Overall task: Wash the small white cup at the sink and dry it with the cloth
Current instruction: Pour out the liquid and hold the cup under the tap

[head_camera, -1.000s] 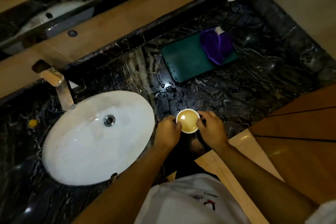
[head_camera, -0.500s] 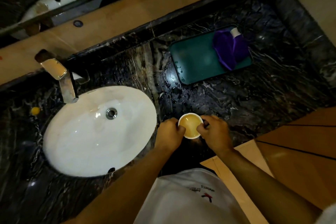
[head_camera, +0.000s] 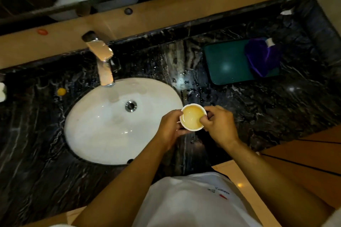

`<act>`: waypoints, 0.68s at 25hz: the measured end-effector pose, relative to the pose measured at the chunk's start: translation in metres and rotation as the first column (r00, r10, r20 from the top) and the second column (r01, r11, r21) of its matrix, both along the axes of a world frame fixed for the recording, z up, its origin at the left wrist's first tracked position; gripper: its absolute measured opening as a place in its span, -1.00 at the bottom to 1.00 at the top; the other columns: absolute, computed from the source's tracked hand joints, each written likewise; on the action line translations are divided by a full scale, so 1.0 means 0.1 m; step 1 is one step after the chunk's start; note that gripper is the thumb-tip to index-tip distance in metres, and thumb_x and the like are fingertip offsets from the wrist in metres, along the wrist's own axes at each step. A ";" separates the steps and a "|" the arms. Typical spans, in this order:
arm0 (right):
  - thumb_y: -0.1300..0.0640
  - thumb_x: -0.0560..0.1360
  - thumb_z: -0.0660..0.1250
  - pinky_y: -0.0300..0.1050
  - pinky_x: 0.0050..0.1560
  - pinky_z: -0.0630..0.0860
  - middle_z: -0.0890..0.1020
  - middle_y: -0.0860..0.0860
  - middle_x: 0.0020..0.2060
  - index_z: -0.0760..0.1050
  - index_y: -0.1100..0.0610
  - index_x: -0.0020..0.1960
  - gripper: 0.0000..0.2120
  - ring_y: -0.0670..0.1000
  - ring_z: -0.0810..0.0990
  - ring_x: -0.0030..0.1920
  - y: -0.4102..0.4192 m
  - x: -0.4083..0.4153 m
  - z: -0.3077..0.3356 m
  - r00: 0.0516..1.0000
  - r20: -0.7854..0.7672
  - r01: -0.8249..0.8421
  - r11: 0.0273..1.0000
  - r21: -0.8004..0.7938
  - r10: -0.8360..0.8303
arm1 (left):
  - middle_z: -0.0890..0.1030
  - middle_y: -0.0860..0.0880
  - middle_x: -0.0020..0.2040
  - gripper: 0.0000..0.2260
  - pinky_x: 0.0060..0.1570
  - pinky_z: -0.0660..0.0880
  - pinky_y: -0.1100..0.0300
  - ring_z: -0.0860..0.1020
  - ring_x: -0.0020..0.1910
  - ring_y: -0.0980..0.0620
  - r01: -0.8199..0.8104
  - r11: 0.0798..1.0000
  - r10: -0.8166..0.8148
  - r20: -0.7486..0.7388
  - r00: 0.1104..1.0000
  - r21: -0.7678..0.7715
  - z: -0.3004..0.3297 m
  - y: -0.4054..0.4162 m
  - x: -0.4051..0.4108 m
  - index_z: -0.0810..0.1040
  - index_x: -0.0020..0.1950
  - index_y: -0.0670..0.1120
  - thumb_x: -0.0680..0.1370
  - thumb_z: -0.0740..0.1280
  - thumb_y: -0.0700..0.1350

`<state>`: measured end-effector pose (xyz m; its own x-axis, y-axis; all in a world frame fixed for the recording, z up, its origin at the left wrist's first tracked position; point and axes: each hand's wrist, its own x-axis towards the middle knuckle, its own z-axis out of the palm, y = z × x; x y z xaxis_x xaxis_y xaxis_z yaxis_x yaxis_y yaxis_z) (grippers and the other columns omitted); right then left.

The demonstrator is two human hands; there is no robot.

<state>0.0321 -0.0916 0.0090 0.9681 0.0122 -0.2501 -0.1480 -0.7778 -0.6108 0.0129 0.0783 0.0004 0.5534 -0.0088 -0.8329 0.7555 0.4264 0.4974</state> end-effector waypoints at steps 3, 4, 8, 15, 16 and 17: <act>0.17 0.35 0.40 0.03 -0.15 0.62 0.68 0.09 -0.26 0.71 0.11 0.02 -0.74 0.13 0.65 -0.27 0.46 0.00 0.09 0.999 -0.028 -0.012 0.998 0.063 0.014 | 0.61 -0.26 0.19 -0.64 0.22 0.55 -0.26 0.60 0.17 -0.25 -0.195 0.955 0.186 -0.060 0.981 -0.223 0.09 0.35 -0.07 0.51 0.33 -0.22 0.65 0.25 0.00; 0.16 0.35 0.39 0.06 -0.16 0.63 0.68 0.09 -0.28 0.71 0.10 0.01 -0.74 0.12 0.66 -0.29 0.59 0.01 0.10 0.999 -0.037 -0.019 0.997 0.079 0.022 | 0.59 -0.28 0.27 -0.58 0.28 0.50 -0.27 0.57 0.24 -0.27 -0.218 0.939 0.210 -0.059 0.976 -0.265 0.08 0.45 -0.09 0.48 0.39 -0.24 0.66 0.23 0.03; 0.16 0.39 0.41 -0.09 -0.29 0.65 0.67 -0.03 -0.38 0.68 0.11 0.06 -0.75 -0.11 0.65 -0.49 1.18 0.01 0.08 0.998 -0.047 -0.040 0.992 0.120 0.046 | 0.56 -0.37 0.33 -0.55 0.33 0.43 -0.37 0.54 0.33 -0.36 -0.294 0.874 0.306 -0.033 0.952 -0.386 0.04 1.00 -0.19 0.47 0.38 -0.25 0.68 0.19 0.08; 0.07 0.53 0.33 -0.03 -0.02 0.58 0.70 0.07 -0.05 0.66 0.11 0.08 -0.79 0.08 0.65 -0.11 1.94 0.23 0.18 0.966 -0.089 -0.243 0.970 0.000 0.242 | 0.61 -0.30 0.27 -0.65 0.14 0.55 -0.38 0.60 0.22 -0.31 -0.428 0.833 0.456 -0.003 0.890 -0.352 -0.15 1.69 -0.28 0.49 0.33 -0.14 0.66 0.24 0.06; 0.06 0.55 0.30 -0.03 -0.04 0.55 0.66 0.07 -0.04 0.64 0.11 0.04 -0.81 0.09 0.62 -0.07 2.05 0.33 0.25 0.970 -0.012 -0.245 0.969 -0.013 0.245 | 0.58 -0.30 0.30 -0.65 0.13 0.55 -0.39 0.58 0.24 -0.32 -0.453 0.823 0.481 -0.006 0.877 -0.343 -0.19 1.76 -0.28 0.49 0.34 -0.13 0.65 0.26 0.05; 0.05 0.55 0.29 -0.02 -0.05 0.51 0.60 0.06 -0.02 0.61 0.12 0.04 -0.81 0.10 0.58 -0.03 2.17 0.46 0.33 0.970 0.100 -0.223 0.975 0.000 0.222 | 0.57 -0.29 0.32 -0.65 0.14 0.55 -0.39 0.57 0.26 -0.32 -0.478 0.811 0.504 -0.013 0.864 -0.338 -0.22 1.81 -0.26 0.49 0.34 -0.13 0.65 0.26 0.05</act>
